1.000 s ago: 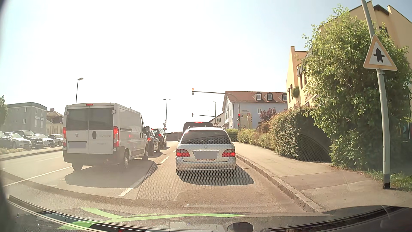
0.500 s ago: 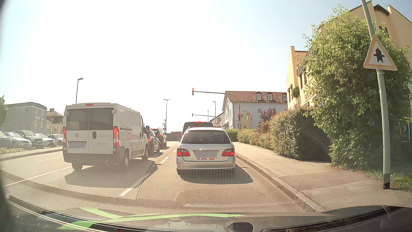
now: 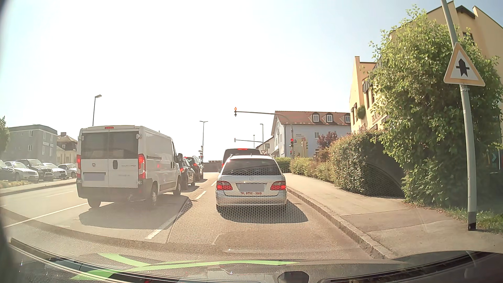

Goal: Follow the waypoints while adhering to traffic rules and regulations

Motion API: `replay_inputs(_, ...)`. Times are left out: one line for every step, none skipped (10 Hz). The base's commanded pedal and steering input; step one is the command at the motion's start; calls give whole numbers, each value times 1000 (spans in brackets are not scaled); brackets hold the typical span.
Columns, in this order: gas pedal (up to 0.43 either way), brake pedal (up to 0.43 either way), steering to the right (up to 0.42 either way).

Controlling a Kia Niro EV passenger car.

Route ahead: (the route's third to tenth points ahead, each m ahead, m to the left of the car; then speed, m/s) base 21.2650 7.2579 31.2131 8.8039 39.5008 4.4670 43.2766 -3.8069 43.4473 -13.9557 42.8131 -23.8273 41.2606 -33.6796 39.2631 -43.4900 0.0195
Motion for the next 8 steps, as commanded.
replay_inputs(0,201,-12)
replay_inputs(0,201,-12)
replay_inputs(0,201,-11)
replay_inputs(0,201,-11)
replay_inputs(0,201,-11)
replay_inputs(0,201,-11)
replay_inputs(0,201,-11)
replay_inputs(0,201,-11)
